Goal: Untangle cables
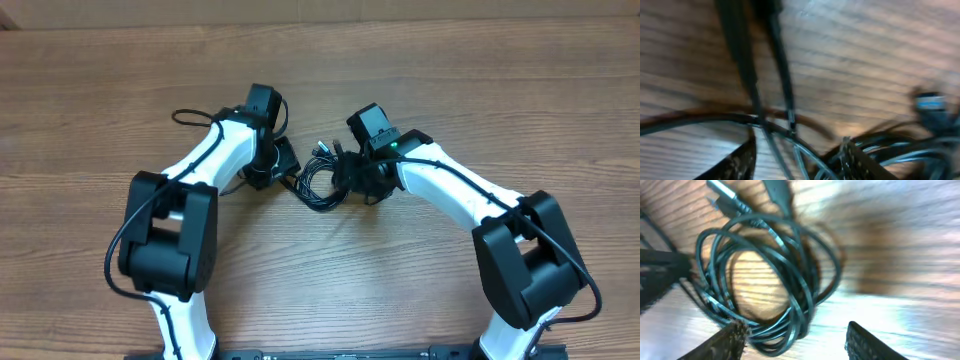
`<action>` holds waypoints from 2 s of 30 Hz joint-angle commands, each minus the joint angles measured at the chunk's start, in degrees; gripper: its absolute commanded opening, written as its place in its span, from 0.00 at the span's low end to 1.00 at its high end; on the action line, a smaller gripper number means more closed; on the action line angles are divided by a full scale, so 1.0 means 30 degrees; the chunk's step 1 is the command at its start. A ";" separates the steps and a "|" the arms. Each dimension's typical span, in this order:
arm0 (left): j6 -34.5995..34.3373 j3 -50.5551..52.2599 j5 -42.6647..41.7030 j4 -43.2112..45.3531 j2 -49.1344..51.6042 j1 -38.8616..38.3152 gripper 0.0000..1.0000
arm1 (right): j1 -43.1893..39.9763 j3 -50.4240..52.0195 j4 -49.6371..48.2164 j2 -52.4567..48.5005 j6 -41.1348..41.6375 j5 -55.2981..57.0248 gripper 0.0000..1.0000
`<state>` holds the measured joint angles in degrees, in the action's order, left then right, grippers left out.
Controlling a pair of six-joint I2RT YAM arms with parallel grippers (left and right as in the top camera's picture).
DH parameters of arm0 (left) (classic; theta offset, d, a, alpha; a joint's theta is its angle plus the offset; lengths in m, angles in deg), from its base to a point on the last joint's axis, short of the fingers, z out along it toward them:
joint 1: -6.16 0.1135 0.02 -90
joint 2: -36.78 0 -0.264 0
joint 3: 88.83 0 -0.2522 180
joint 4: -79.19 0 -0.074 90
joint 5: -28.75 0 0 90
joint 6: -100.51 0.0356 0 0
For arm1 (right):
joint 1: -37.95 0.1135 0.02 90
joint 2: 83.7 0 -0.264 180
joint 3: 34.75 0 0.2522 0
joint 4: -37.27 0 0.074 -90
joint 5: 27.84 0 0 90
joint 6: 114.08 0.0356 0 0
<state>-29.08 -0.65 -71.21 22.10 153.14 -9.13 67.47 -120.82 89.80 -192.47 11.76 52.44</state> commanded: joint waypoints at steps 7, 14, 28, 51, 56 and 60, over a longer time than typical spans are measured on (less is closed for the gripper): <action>0.1246 0.1537 0.2463 0.0481 0.0102 0.0321 0.04 | -0.0364 -0.0124 0.0423 0.0452 -0.0087 0.2441 0.55; 0.3257 0.1530 0.4481 -0.1690 0.0102 0.2011 0.10 | -0.0087 -0.0124 0.0415 0.0452 0.0000 0.2368 0.46; 0.7300 -0.3949 0.0401 -0.6994 -0.0015 0.3279 0.45 | -0.0087 -0.0131 -0.1698 0.0430 -0.0080 -0.1078 0.15; 1.1052 0.0758 -0.1384 -0.2798 0.0000 0.0058 0.33 | 0.1443 -0.0124 -0.3759 -0.2142 -0.0954 0.0736 0.18; 1.1351 0.0998 0.2455 -0.2834 0.0000 0.0051 0.24 | 0.1355 -0.0124 -0.3308 -0.2368 -0.0889 0.1989 0.08; 1.1344 0.1275 0.4109 -0.2892 0.0000 0.0051 0.24 | 0.1341 -0.0124 -0.2098 -0.2368 0.0692 0.4452 0.07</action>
<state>3.51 0.84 -68.24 13.40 152.39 -9.35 71.53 -121.28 81.49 -199.05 10.31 57.06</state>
